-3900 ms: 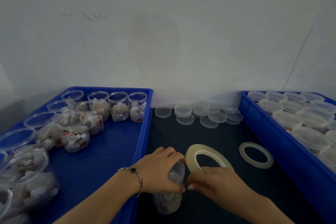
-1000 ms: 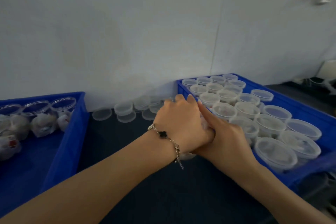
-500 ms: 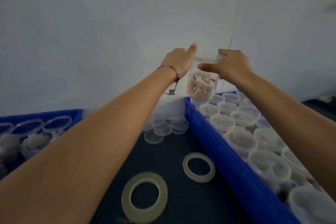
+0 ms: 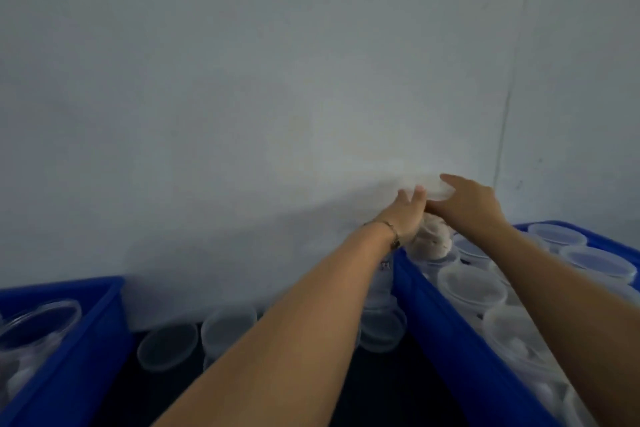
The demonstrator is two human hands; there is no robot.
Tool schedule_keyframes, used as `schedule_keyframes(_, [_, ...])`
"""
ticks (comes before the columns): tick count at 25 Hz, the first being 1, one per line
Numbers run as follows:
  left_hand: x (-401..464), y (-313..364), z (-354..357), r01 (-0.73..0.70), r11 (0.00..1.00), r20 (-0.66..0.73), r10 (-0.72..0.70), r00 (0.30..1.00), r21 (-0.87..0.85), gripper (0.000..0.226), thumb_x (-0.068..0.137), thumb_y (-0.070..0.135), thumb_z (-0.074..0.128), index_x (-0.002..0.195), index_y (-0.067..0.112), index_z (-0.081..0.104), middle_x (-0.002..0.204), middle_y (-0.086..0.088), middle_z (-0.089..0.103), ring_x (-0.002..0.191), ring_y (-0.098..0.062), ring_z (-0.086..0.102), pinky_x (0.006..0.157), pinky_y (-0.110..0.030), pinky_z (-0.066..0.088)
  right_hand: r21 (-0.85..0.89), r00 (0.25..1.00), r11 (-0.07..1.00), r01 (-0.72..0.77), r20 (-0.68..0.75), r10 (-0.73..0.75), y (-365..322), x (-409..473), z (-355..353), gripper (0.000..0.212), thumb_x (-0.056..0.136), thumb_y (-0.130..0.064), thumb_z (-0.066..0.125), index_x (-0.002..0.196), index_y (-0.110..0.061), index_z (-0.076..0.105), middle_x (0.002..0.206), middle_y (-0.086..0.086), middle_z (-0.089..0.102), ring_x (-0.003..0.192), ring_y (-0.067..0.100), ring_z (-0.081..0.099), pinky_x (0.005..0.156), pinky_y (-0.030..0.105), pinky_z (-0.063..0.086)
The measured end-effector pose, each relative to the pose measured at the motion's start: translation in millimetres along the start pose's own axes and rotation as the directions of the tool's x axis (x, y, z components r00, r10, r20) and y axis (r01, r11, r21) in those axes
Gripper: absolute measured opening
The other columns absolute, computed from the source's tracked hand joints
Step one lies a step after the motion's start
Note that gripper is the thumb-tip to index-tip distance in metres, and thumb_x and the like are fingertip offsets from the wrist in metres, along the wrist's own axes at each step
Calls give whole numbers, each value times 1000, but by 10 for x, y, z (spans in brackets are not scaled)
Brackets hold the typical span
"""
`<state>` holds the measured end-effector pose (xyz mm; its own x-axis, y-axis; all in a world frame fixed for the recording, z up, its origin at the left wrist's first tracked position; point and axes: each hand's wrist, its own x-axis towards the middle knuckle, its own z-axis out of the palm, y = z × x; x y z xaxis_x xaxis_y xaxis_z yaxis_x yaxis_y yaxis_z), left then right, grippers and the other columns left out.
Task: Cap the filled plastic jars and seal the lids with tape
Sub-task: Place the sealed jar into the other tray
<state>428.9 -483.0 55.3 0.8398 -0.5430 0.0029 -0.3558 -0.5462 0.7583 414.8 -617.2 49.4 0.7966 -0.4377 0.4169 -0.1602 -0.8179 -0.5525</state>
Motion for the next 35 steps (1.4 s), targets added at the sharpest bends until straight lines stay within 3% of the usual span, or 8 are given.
schedule_keyframes(4, [12,-59,44,-52,999,3,52,999,-9,69,98,56,12,151,16,-6,159,-3,-3,146,-27,8,116,-41,12,172,995,982,-72,82,58,32,-28,88,97,73,-58,67,150,-27,17,146,17,37,126,37,44,88,35,37])
schedule_keyframes(8, [-408,-382,-219,-102,866,78,73,994,489,72,95,60,17,152,21,-2,160,1,0,143,-25,18,114,-46,22,155,995,983,-99,14,98,-112,-292,165,109,77,-39,75,149,-31,-5,156,14,3,137,41,24,109,52,29])
schedule_keyframes(16, [-1676,-952,-1025,8,753,24,-31,999,658,71,94,59,14,151,19,2,159,5,-1,145,-15,12,118,-38,17,10,996,998,-64,-61,64,-588,-970,72,70,90,-17,55,148,-19,15,152,18,10,131,43,28,105,55,31])
schedule_keyframes(20, [-2335,-1117,-1288,125,848,-181,-35,983,514,42,101,38,32,126,12,53,135,-9,53,122,-25,49,101,-34,39,104,980,993,60,182,-79,-1313,-1455,281,51,87,-12,55,136,-10,40,144,16,28,111,34,49,91,41,44])
schedule_keyframes(22, [-2751,-1298,-1446,193,877,-281,-69,957,440,32,98,32,42,117,16,63,123,-6,62,111,-22,56,92,-30,42,203,943,972,117,286,-173,-1761,-1748,422,40,88,-15,55,128,-12,51,132,14,45,91,24,55,74,31,43])
schedule_keyframes(24, [-3213,-1522,-1579,282,865,-352,-133,926,414,32,96,32,47,120,17,62,124,-4,62,112,-20,56,93,-28,42,265,896,943,202,338,-287,-2193,-2073,563,32,89,-15,54,120,-13,59,122,9,58,96,21,57,76,27,41])
schedule_keyframes(30, [-4434,-2322,-1922,638,719,-500,-460,734,275,27,95,24,47,89,3,64,95,-15,64,94,-29,61,80,-33,46,382,716,868,318,504,-484,-3359,-3263,1000,24,87,-8,51,99,-9,72,110,10,69,106,28,60,90,35,47])
schedule_keyframes(35, [-4916,-2643,-2090,733,653,-709,-607,358,-189,21,88,24,50,93,7,61,102,-16,63,81,-26,57,60,-28,42,479,509,821,310,646,-569,-3981,-3999,1486,24,89,-10,50,98,1,69,102,15,68,93,29,62,81,41,51])
